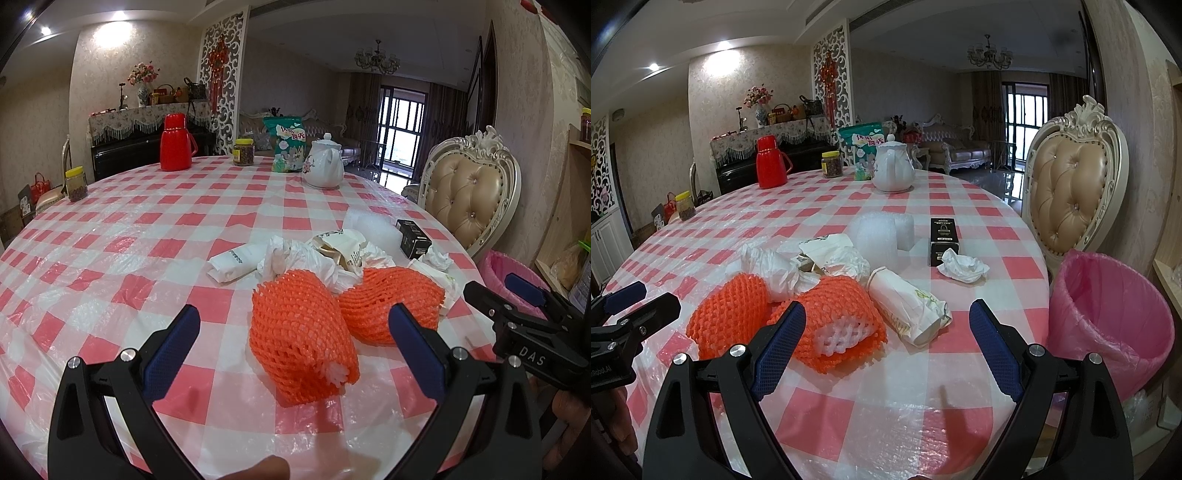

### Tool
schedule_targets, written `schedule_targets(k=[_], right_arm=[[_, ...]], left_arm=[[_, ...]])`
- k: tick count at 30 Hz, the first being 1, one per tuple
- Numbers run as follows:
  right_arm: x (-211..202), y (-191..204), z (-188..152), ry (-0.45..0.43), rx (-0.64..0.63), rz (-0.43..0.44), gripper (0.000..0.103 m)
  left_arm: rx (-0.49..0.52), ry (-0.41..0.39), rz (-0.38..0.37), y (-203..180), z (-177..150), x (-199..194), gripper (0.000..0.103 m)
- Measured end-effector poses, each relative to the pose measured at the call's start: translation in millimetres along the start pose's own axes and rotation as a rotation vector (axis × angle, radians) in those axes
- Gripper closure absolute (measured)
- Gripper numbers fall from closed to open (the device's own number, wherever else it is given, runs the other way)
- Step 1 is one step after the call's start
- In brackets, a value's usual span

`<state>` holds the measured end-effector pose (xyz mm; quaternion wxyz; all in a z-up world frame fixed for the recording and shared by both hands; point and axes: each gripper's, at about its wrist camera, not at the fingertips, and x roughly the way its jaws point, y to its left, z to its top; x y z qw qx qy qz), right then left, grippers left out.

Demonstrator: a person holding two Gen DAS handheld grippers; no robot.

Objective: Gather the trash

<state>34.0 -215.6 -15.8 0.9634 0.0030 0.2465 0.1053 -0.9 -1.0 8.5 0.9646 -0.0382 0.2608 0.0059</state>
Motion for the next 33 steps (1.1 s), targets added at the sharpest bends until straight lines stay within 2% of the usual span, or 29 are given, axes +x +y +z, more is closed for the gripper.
schedule_targets(k=[10, 15, 23, 30, 32, 33], right_arm=[[5, -1, -10, 0.014, 0.005, -0.001, 0.018], [13, -3, -13, 0.044, 0.006, 0.001, 0.018], [24, -4, -13, 0.079, 0.002, 0.010, 0.018], [31, -2, -11, 0.097, -0.013, 0.028, 0.018], [32, -1, -10, 0.103, -0.021, 0.037, 0.018], [33, 1, -9, 0.106, -0.026, 0.041, 0.018]], left_arm=[[-0.001, 0.007, 0.004, -2, -12, 6, 0.004], [-0.009, 0.042, 0.002, -2, -22, 20, 0.004], [-0.044, 0.127, -0.020, 5, -20, 45, 0.005], [-0.066, 0.206, -0.058, 7, -23, 68, 0.019], [-0.069, 0.230, -0.060, 8, -25, 75, 0.027], [-0.073, 0.250, -0.068, 9, -27, 79, 0.036]])
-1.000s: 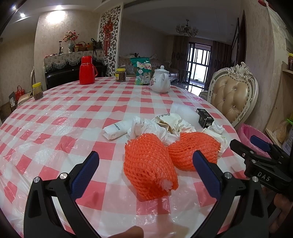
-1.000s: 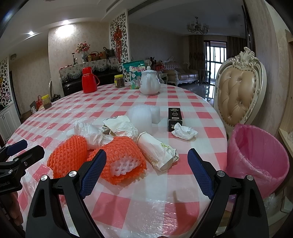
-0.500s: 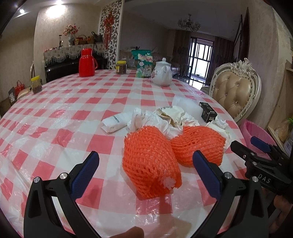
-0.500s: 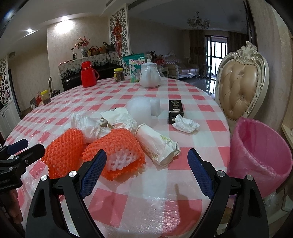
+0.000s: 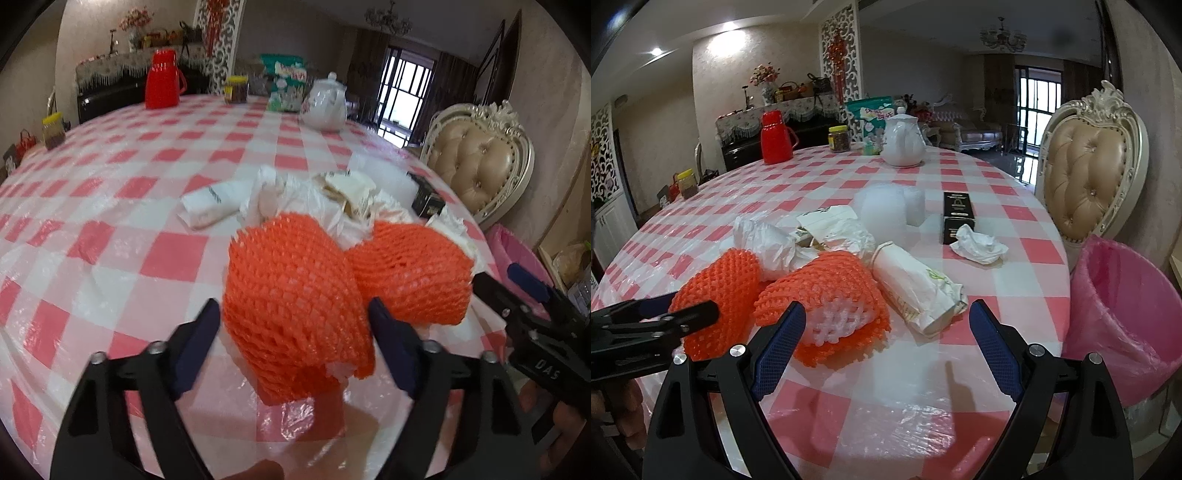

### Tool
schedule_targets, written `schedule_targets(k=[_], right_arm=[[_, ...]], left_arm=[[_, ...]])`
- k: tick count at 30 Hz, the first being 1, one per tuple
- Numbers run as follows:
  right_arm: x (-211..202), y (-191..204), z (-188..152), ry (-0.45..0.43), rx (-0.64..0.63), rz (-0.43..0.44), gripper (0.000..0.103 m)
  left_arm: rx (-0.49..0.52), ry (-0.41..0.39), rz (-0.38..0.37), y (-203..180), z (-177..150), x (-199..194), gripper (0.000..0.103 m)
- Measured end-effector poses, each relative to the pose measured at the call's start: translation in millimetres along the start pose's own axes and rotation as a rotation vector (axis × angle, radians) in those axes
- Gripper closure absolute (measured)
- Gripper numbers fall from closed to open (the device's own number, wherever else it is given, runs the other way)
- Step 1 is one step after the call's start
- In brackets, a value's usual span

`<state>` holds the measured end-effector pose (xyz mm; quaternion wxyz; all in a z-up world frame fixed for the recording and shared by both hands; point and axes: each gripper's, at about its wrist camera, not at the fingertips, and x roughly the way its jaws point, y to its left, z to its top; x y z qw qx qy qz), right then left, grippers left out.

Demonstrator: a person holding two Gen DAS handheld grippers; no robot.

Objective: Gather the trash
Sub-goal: 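Grasp an orange foam net with the left tool while the right tool grasps the other net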

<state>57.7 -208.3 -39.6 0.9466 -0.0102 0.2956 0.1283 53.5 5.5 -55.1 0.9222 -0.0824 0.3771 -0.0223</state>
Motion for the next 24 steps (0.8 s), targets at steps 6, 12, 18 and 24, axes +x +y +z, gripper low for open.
schedule_targets(k=[6, 12, 18, 24], right_arm=[[4, 10, 4, 0.012, -0.029, 0.031, 0.018], [4, 24, 6, 0.014, -0.066, 0.076, 0.018], [12, 40, 7, 0.044, -0.121, 0.121, 0.018], [10, 45, 14, 0.048, -0.101, 0.175, 0.018]], left_arm=[[-0.019, 0.000, -0.049, 8, 1, -3, 0.061], [-0.028, -0.018, -0.055, 15, 2, -16, 0.066], [-0.036, -0.038, -0.053, 21, 2, -26, 0.068], [-0.049, -0.061, -0.037, 30, 4, -35, 0.068]])
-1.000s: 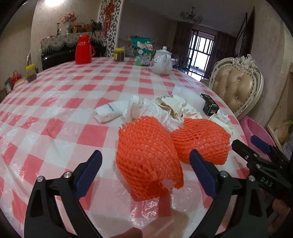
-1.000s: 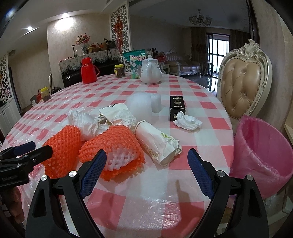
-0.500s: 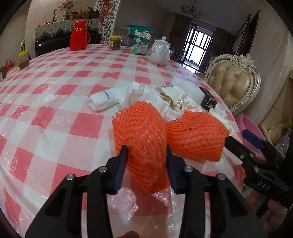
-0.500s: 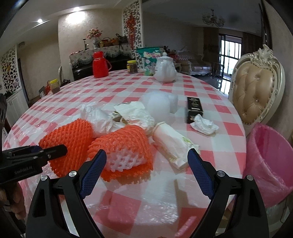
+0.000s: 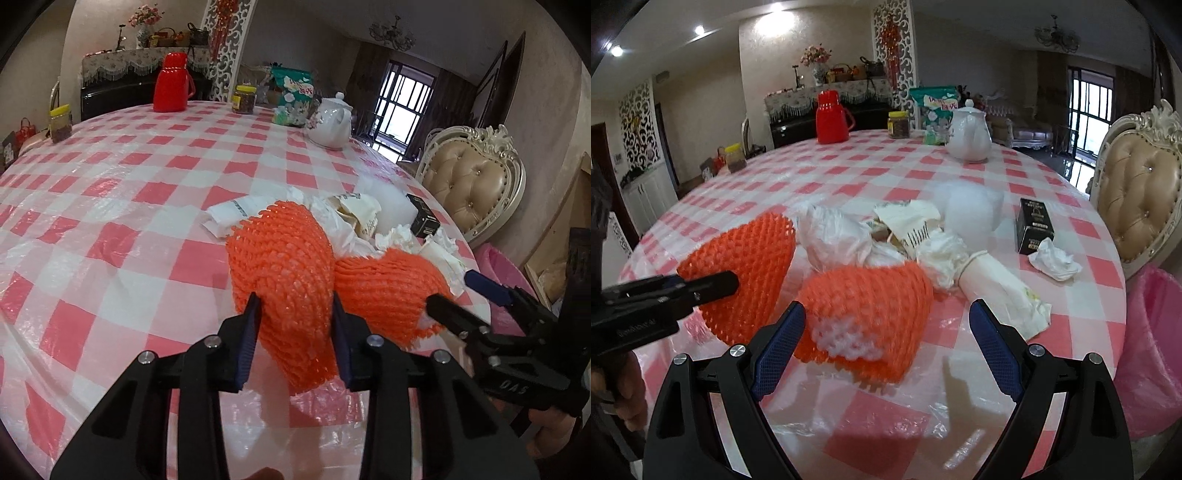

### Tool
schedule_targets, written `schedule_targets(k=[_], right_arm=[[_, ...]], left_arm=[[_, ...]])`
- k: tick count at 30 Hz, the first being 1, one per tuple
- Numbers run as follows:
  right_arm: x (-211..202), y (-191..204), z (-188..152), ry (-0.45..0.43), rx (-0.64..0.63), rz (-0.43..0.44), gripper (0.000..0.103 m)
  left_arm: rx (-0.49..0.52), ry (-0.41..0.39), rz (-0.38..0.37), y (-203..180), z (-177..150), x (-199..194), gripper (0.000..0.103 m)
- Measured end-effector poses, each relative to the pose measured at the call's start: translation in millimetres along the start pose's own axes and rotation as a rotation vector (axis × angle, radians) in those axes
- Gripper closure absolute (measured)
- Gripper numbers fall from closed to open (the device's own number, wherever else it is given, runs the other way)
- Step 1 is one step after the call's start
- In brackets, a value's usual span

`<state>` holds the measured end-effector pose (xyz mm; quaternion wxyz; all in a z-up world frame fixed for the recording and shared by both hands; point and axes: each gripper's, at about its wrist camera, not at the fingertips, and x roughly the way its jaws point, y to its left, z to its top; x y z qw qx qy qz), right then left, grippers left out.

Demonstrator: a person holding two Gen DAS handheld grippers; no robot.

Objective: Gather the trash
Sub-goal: 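Grasp an orange foam net with the left tool while the right tool grasps the other net, then carry both orange nets to the pink bin and open both tools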

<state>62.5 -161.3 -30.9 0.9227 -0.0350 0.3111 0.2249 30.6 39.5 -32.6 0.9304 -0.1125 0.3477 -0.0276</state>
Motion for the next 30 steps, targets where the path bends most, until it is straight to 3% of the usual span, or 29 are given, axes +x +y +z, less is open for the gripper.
schedule_targets(k=[6, 15, 17, 22, 30], right_arm=[[-1, 5, 0, 0.017, 0.001, 0.031, 0.018], [31, 14, -4, 0.131, 0.001, 0.026, 0.019], [35, 13, -6, 0.154, 0.013, 0.037, 0.035], [29, 13, -8, 0.152, -0.006, 0.047, 0.051], [0, 4, -6, 0.083, 0.012, 0.067, 0.056]], left_arm=[[-0.004, -0.003, 0.003, 2, 0, -1, 0.068], [-0.002, -0.025, 0.031, 4, 3, -8, 0.068], [-0.003, -0.029, 0.037, 5, 3, -9, 0.069], [-0.002, -0.036, 0.044, 3, 3, -12, 0.070], [0.024, -0.070, 0.058, -12, 6, -21, 0.071]])
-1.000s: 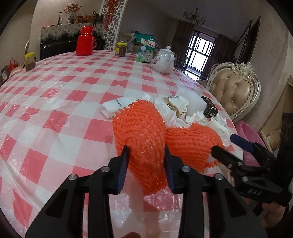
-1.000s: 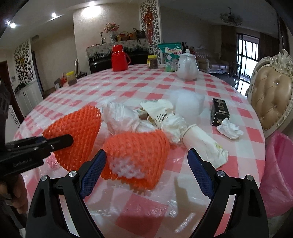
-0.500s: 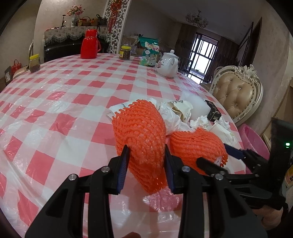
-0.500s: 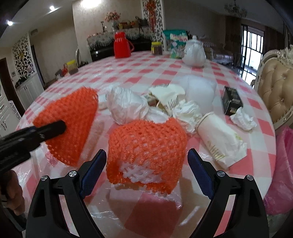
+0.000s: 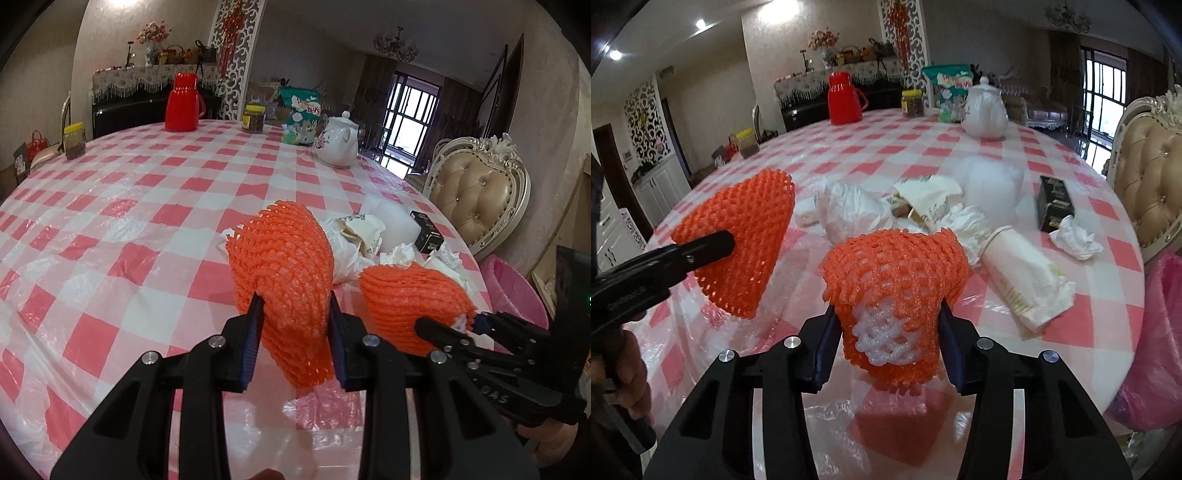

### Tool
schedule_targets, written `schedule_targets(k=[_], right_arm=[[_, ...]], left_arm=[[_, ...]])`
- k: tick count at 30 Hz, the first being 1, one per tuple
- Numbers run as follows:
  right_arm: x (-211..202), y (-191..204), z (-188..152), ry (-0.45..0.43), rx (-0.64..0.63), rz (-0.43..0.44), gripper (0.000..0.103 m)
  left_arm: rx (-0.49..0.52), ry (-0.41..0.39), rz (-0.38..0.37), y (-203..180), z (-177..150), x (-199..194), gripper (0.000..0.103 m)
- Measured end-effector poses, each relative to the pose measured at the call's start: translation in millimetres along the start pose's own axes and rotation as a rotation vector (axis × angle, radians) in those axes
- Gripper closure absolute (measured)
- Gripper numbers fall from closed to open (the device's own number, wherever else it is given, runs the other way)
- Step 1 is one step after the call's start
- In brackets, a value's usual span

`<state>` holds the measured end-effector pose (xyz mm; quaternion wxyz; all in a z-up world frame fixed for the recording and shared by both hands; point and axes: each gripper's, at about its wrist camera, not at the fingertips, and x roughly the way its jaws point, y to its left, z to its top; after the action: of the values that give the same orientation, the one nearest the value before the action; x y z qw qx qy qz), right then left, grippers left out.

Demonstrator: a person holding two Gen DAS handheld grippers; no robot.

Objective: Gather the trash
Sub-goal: 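Carry both orange nets to the pink bin and open both tools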

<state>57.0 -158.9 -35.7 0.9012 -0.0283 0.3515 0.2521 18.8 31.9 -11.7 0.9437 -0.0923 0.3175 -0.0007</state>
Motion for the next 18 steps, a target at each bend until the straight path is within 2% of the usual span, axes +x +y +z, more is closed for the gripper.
schedule_targets(k=[5, 10, 18], right_arm=[[-25, -16, 4, -0.076, 0.032, -0.003, 0.057], [-56, -48, 9, -0.165, 0.101, -0.068, 0.057], [-93, -126, 8, -0.228, 0.208, -0.241, 0.057]], left_arm=[[0.018, -0.027, -0.006, -15, 6, -7, 0.072], [0.057, -0.056, -0.043, -44, 16, -10, 0.072], [0.139, -0.071, -0.185, -118, 35, 7, 0.072]])
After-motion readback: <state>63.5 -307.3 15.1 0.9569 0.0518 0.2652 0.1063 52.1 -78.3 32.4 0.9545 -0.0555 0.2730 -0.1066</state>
